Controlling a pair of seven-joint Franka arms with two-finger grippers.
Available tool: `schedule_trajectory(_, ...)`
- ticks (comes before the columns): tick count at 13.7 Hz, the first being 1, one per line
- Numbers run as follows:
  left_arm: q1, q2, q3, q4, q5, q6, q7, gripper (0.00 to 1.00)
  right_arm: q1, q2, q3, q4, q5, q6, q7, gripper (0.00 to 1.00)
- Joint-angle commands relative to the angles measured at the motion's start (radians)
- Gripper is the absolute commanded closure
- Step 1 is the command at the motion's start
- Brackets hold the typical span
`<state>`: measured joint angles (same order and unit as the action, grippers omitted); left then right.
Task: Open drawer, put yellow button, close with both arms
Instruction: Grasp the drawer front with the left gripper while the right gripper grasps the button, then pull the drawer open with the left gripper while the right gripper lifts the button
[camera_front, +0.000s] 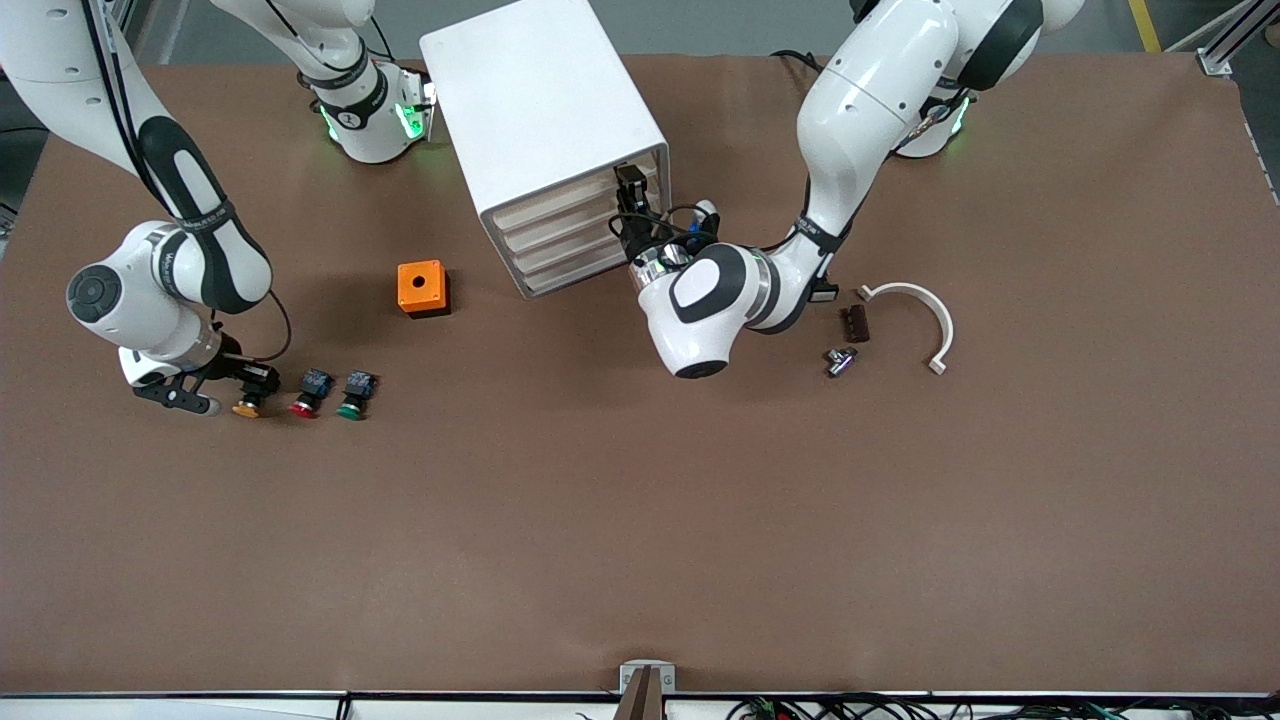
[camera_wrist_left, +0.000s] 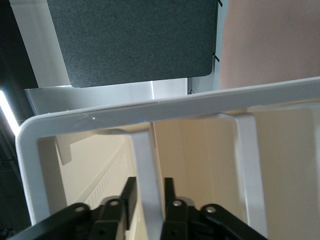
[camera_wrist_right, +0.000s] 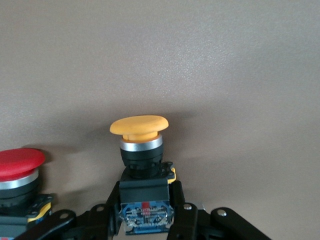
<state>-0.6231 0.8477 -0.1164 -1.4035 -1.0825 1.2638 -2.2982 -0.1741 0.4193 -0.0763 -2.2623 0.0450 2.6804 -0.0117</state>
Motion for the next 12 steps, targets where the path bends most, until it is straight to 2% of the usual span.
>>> schedule_trajectory(1,-0.003,0.005,0.003,0.000,-0.019,-0.014,-0.018,0.83,-0.013,-0.016,0.010,0.013,0.015,-0.025,-0.001,1.00)
schedule_trajectory(3,-0.003,0.008,0.003,0.000,-0.017,-0.014,-0.018,0.87,-0.010,-0.034,0.015,0.023,0.030,-0.048,0.009,1.00)
schedule_trajectory(6,0.000,0.019,0.004,0.003,-0.017,-0.012,-0.012,0.90,0.013,-0.068,0.018,0.084,0.042,-0.196,0.068,1.00)
schedule_trajectory(12,0.010,0.019,0.012,0.006,-0.011,-0.011,-0.006,0.90,0.128,-0.160,0.018,0.150,0.042,-0.417,0.280,1.00)
